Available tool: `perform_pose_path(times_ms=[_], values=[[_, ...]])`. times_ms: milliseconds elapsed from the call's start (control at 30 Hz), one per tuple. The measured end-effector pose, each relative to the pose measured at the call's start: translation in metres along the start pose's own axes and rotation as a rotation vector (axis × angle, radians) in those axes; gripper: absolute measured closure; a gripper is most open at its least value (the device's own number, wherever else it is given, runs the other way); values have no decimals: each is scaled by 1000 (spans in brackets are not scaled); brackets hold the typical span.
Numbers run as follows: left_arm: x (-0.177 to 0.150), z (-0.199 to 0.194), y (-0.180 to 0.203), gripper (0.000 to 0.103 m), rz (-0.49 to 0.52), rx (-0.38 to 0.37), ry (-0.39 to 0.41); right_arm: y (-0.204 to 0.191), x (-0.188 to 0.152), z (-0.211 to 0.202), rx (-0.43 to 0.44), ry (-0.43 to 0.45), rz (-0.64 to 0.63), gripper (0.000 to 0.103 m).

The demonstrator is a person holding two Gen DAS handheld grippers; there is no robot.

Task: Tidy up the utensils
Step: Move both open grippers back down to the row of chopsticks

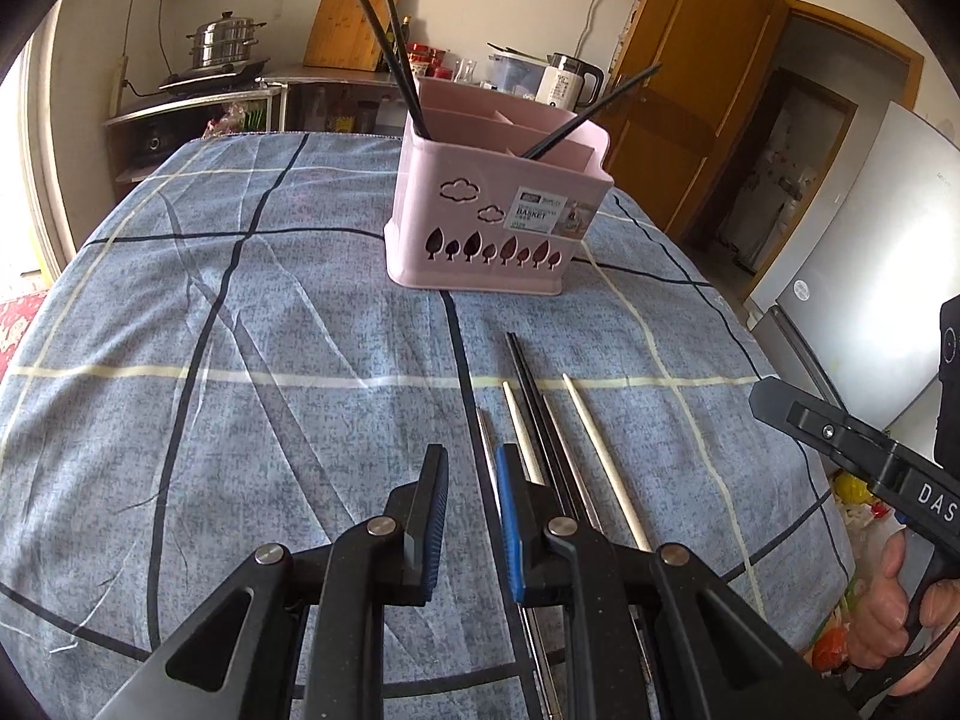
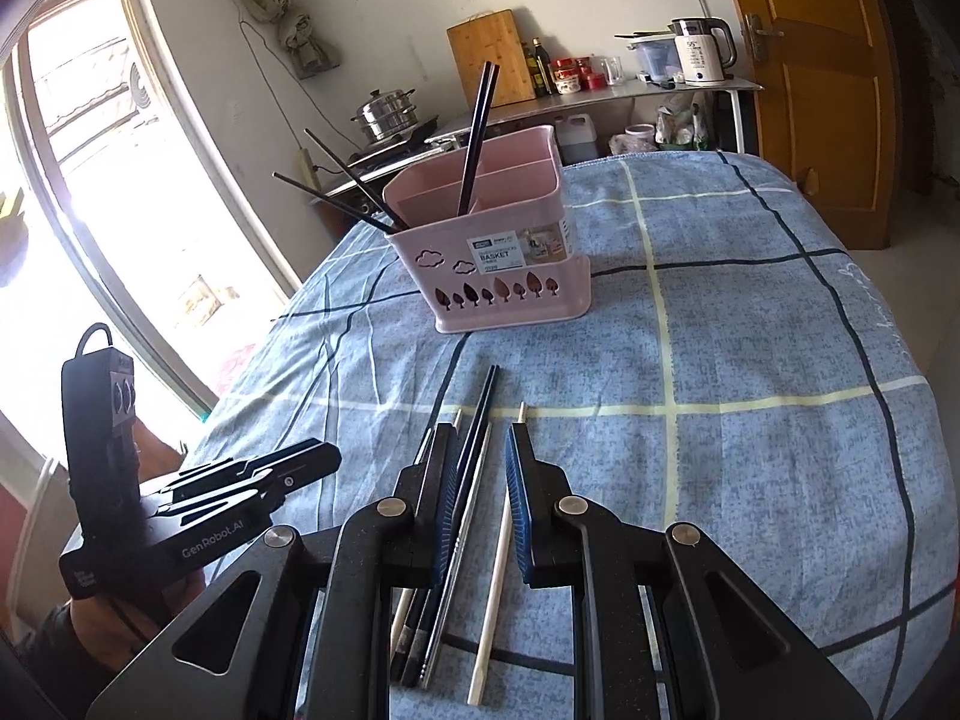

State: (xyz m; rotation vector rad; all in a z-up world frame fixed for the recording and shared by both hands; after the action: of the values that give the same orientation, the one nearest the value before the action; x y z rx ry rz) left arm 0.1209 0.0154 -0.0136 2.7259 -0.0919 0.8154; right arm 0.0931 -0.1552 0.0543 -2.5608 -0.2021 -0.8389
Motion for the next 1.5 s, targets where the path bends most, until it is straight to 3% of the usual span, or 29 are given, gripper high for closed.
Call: perform_pose_path(times_ms=[567, 833, 967, 1500], values=[[3, 54, 1, 87, -8, -3, -100, -4, -11, 56, -4, -126, -8, 87], [6, 61, 10, 88, 62, 57, -82, -6, -9, 76, -15, -170, -13, 87], [7, 61, 8, 94, 80, 86, -88, -8, -7, 86, -26, -191, -22, 87], [7, 56, -9, 94, 55, 74, -85, -16, -5, 110, -115, -252, -71, 90]])
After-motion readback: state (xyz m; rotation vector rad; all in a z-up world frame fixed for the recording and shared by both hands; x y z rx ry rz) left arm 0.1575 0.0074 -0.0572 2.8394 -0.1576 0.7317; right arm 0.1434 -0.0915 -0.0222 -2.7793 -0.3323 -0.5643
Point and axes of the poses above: each gripper's, at about its wrist camera, not at the fingertips, and z roughly the way its jaws point, y to its right, x to its top, the point moved 2 cm from there along z, roughly the way its jaws point, and after that the axes turned 6 degrees about -y, right-handed, at the moved point
